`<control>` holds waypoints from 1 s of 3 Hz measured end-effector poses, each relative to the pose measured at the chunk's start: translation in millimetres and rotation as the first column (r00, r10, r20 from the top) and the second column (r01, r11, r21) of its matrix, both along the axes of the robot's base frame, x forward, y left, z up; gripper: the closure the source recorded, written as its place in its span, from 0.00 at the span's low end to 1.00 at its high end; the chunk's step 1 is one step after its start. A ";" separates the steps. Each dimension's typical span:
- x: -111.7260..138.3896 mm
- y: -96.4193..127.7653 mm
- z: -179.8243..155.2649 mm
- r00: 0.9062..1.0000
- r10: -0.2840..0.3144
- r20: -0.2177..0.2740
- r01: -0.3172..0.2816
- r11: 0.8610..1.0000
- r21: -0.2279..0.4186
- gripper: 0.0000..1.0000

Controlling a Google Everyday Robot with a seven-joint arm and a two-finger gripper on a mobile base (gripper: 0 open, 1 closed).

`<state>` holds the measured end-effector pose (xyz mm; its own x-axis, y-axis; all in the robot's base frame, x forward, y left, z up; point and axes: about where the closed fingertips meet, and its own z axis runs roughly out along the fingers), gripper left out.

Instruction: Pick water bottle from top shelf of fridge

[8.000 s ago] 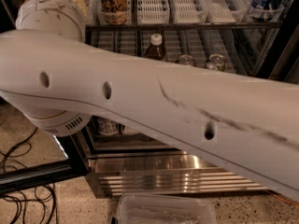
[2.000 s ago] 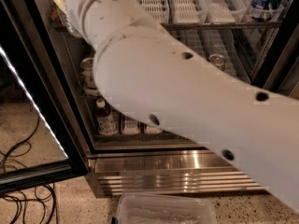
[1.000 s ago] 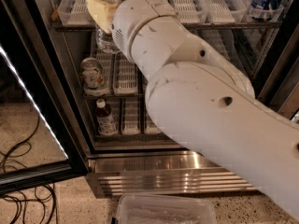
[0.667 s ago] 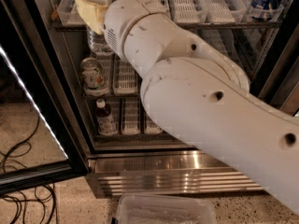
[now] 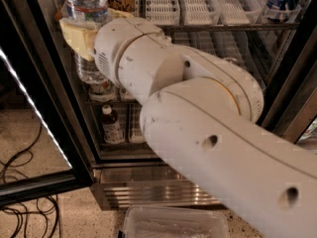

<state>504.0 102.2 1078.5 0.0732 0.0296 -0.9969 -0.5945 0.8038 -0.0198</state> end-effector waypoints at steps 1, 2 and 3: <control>-25.5 -7.1 -16.2 0.999 -0.009 -0.047 0.010 1.000 0.023 1.00; -49.9 -17.0 -31.0 0.996 -0.002 -0.086 0.004 1.000 0.019 1.00; -72.7 -26.7 -44.9 0.991 0.015 -0.136 -0.012 1.000 0.017 1.00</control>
Offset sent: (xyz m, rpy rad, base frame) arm -0.0997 -0.0745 -0.0450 0.0413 0.1674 0.0167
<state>431.3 75.5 1033.6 -0.0640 0.0456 -0.9969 -0.6016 0.7952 0.0750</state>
